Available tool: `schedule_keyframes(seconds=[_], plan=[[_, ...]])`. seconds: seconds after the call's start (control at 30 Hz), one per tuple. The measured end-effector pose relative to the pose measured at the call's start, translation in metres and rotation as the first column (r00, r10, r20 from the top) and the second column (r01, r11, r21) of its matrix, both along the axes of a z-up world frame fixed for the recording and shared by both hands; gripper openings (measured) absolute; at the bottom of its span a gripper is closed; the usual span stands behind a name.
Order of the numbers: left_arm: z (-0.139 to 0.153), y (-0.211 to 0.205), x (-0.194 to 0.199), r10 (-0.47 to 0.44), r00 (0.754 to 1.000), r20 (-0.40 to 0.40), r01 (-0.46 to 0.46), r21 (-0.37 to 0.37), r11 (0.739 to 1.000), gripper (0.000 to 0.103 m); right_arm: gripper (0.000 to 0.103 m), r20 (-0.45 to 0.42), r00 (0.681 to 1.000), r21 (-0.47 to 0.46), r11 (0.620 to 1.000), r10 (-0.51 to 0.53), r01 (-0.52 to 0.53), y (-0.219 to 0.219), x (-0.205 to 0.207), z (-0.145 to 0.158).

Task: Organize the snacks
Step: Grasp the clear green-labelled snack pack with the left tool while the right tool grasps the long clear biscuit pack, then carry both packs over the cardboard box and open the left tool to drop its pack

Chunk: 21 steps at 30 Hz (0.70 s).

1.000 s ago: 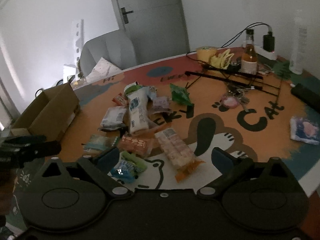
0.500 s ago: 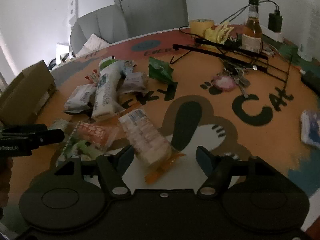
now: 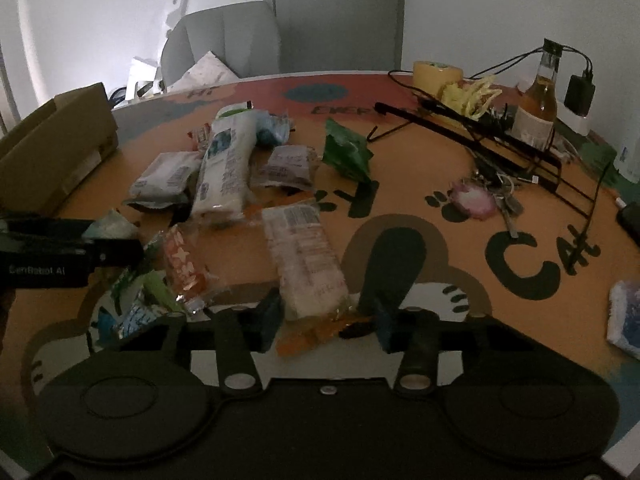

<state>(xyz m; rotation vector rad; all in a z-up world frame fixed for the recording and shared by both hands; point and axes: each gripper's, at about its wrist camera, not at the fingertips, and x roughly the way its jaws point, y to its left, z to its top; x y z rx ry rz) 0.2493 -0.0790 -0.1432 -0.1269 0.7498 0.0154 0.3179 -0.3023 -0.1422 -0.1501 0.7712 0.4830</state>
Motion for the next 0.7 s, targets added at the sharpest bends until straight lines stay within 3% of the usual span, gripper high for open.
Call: schedule_keyframes(seconds=[0.07,0.1,0.37,0.7], plan=[[0.001,0.003,-0.003,0.004,1.000,0.008,-0.003,-0.018,1.000,0.051,0.039,-0.004,1.000,0.018,1.000,0.007,-0.007,0.000,-0.002,0.001],[0.002,0.005,-0.005,0.007,1.000,0.015,-0.007,-0.019,1.000,0.050,0.031,0.000,1.000,0.027,1.000,0.008,-0.008,0.000,-0.003,0.002],[0.014,0.011,-0.016,-0.017,0.998,0.057,0.020,-0.041,0.999,0.049,0.031,-0.033,0.999,0.081,0.997,-0.010,0.013,0.001,-0.008,0.007],[0.035,0.021,-0.028,-0.046,0.993,0.106,0.052,-0.055,0.997,0.049,0.031,0.005,0.999,0.110,0.993,-0.048,0.047,0.003,-0.019,0.029]])
